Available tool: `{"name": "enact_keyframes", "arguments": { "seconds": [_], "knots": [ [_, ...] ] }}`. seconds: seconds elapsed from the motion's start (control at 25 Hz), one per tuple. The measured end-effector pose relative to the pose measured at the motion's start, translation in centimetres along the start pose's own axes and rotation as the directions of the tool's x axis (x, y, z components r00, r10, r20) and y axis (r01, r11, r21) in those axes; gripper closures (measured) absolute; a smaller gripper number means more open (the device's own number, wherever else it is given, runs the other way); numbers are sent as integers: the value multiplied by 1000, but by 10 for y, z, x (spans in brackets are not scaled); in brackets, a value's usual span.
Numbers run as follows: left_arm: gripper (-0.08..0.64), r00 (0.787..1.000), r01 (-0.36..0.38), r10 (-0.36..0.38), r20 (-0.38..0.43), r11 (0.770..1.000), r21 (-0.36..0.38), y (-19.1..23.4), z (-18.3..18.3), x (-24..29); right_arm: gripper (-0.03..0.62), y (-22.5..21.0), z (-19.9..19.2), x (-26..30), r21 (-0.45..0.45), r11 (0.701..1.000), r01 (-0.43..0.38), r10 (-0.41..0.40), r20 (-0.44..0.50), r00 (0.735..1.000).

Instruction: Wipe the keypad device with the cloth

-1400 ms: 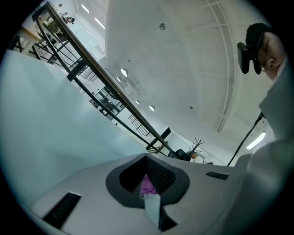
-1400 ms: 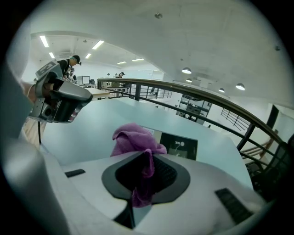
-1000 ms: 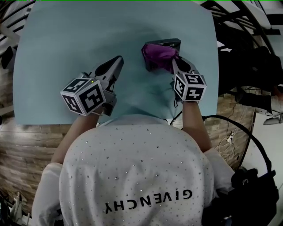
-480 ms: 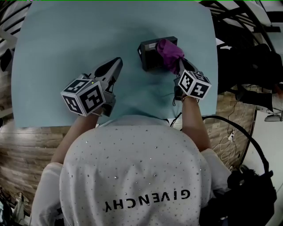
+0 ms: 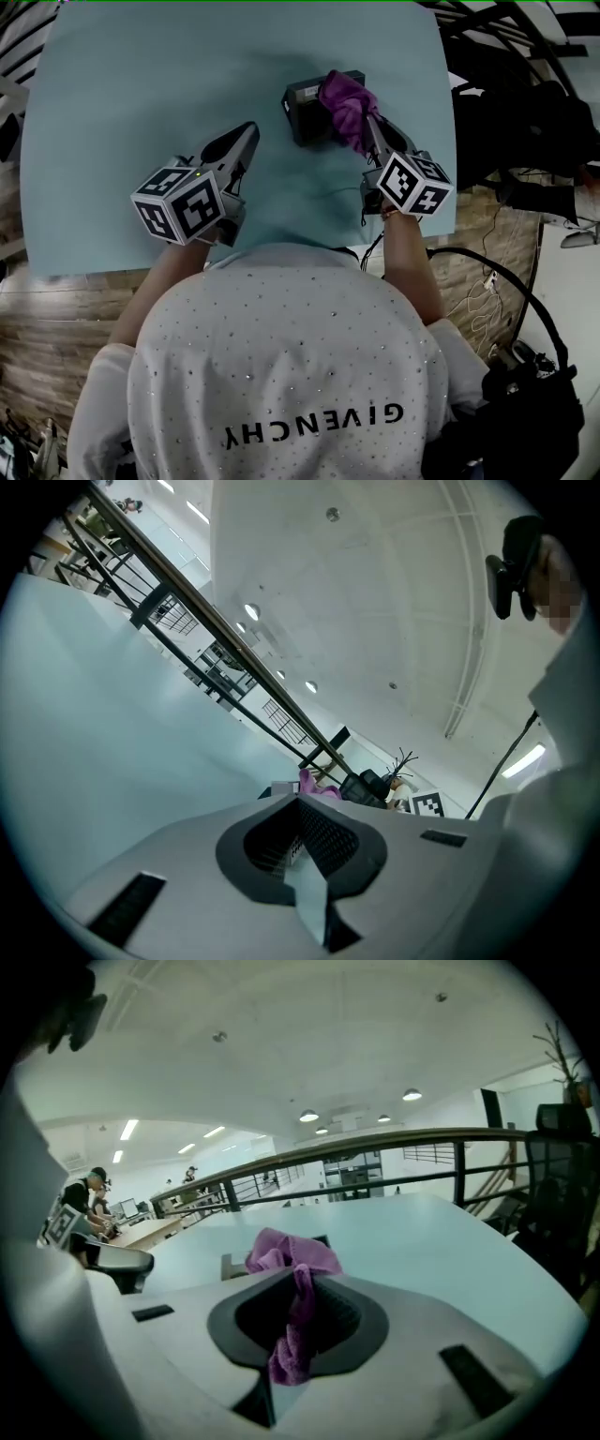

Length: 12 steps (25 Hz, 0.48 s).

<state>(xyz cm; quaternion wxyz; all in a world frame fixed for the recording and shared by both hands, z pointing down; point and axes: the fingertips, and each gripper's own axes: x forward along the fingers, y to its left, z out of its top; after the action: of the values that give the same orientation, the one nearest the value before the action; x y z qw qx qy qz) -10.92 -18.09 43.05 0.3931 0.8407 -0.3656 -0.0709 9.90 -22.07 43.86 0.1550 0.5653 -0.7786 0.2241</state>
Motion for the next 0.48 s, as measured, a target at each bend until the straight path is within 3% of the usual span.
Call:
{"name": "enact_keyframes", "arguments": {
  "seconds": [0.12, 0.28, 0.48],
  "knots": [
    [560, 1000, 22, -22, -6, 1000, 3, -6, -2, 11, 551, 35, 13, -1, -40, 988, -149, 150, 34, 988],
    [560, 999, 44, -44, -5, 999, 2, -10, -1, 22, 551, 82, 3, 2, -106, 941, -322, 321, -30, 947],
    [560, 999, 51, -51, 4, 999, -5, -15, -3, 16, 551, 119, -25, -2, -197, 893, -406, 380, -154, 912]
  ]
}}
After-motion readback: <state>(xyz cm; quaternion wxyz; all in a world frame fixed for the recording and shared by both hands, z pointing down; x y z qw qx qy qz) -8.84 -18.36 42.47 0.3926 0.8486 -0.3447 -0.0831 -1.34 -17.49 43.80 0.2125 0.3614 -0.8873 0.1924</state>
